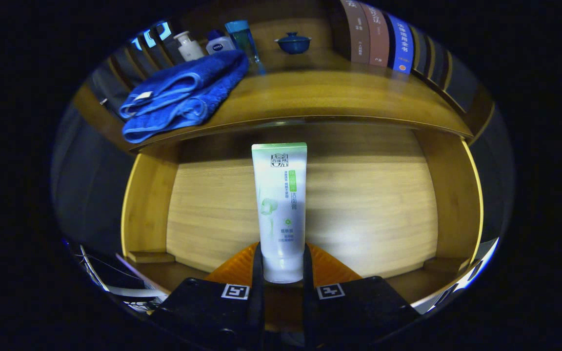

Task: Pull open the drawer, take out the items inside it, and place them on the countertop above the cabinet.

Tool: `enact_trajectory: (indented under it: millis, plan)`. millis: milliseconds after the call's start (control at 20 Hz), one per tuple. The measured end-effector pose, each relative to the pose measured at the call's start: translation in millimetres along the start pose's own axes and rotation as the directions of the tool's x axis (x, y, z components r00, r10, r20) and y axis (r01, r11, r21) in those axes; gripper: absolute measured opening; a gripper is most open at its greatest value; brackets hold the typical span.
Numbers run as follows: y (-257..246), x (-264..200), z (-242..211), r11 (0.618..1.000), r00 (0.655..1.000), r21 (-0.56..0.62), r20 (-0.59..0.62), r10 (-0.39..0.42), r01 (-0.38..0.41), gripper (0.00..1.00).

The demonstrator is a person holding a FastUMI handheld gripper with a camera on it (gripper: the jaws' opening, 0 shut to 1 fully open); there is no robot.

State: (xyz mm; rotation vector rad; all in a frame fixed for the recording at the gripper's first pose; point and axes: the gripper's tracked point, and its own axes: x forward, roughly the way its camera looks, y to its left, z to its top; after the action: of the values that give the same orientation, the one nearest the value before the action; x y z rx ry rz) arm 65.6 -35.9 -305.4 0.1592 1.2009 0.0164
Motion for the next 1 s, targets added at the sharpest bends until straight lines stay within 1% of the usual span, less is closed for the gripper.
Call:
enact_trajectory:
  millis: [100,150,300,450,600,700,750,850,1000]
  plan:
    - [1,-19,4,1.0,0.999,-0.003,0.038,0.01,-0.01,0.35]
    - [1,-26,14,1.0,0.998,-0.005,0.061,0.012,-0.011,0.35]
    - [-4,-39,61,1.0,0.988,-0.005,0.154,-0.005,0.006,0.35]
    - [-2,-41,115,1.0,0.98,-0.021,0.197,-0.012,0.017,0.35]
    - [-3,-22,164,0.999,0.978,-0.027,0.203,-0.036,0.042,0.35]
    - [-2,-5,189,0.999,0.983,-0.013,0.179,-0.046,0.049,0.35]
    - [0,4,198,0.999,0.985,-0.006,0.164,-0.05,0.051,0.35]
    - [-8,20,211,0.997,0.987,-0.003,0.141,-0.081,0.083,0.35]
    - [-10,40,218,0.995,0.989,0.012,0.106,-0.101,0.101,0.35]
